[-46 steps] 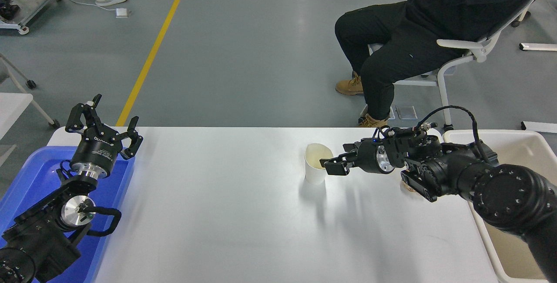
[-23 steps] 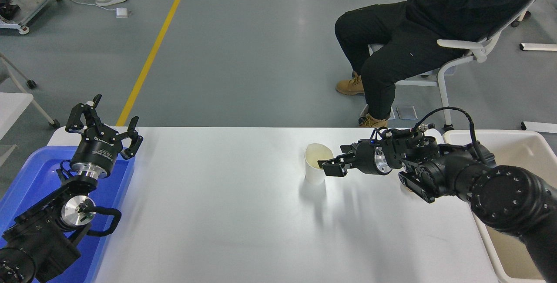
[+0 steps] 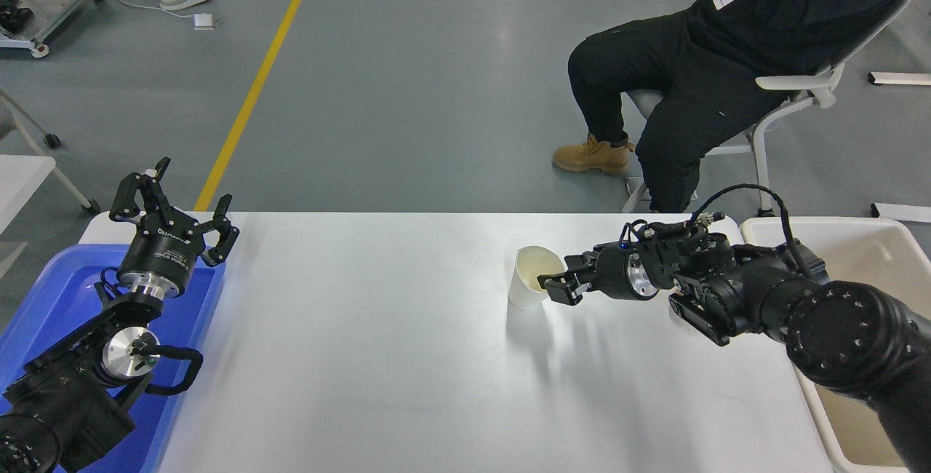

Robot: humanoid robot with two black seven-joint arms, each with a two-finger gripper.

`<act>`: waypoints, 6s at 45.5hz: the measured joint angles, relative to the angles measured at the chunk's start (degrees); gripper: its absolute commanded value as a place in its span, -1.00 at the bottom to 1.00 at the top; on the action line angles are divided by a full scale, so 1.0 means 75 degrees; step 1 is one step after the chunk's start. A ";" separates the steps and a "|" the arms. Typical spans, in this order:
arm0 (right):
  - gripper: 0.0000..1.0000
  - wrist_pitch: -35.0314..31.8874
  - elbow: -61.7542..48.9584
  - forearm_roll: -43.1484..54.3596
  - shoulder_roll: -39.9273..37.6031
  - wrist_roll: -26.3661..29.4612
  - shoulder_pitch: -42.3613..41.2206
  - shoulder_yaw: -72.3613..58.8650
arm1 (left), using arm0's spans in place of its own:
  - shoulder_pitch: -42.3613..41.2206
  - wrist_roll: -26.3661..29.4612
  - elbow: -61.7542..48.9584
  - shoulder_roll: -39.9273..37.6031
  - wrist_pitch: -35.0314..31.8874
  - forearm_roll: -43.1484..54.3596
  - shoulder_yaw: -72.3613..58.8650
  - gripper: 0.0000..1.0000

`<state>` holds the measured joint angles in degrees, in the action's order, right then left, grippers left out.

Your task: Clean the table surface

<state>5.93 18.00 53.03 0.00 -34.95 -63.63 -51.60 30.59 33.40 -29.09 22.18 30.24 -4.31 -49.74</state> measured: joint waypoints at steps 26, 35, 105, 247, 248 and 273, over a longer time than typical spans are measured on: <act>-1.00 -0.0219 0.0003 0.0121 0.0000 -0.0315 -0.0084 -0.0003 | 0.0000 0.0000 0.0000 0.0000 0.0000 0.0000 -0.0003 1.00; -1.00 -0.0231 0.0003 0.0024 0.0000 -0.0361 -0.0187 0.0027 | 0.0000 0.0000 0.0000 -0.0002 0.0000 0.0000 -0.0002 1.00; -1.00 -0.2043 -0.0985 -0.2887 -0.5415 -0.1254 -0.0023 0.1908 | 0.0000 0.0000 0.0001 0.0003 0.0000 0.0001 -0.0001 1.00; 0.98 -0.0607 -0.0350 -0.4060 -0.4683 0.2906 -0.0231 0.9618 | 0.0000 0.0000 0.0000 0.0004 0.0000 0.0001 -0.0001 1.00; 0.98 -0.0605 -0.0107 -0.4057 -0.4747 0.2904 -0.0268 0.9833 | 0.0000 0.0000 0.0001 0.0004 0.0000 0.0000 -0.0001 1.00; 0.98 -0.1131 0.3040 -0.4059 -0.4460 0.2894 0.1078 1.4205 | 0.0000 0.0000 0.0002 0.0004 0.0000 0.0002 -0.0001 1.00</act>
<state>-2.56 40.80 22.59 -33.45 -13.25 -55.54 54.94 30.59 33.40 -29.08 22.22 30.24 -4.30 -49.75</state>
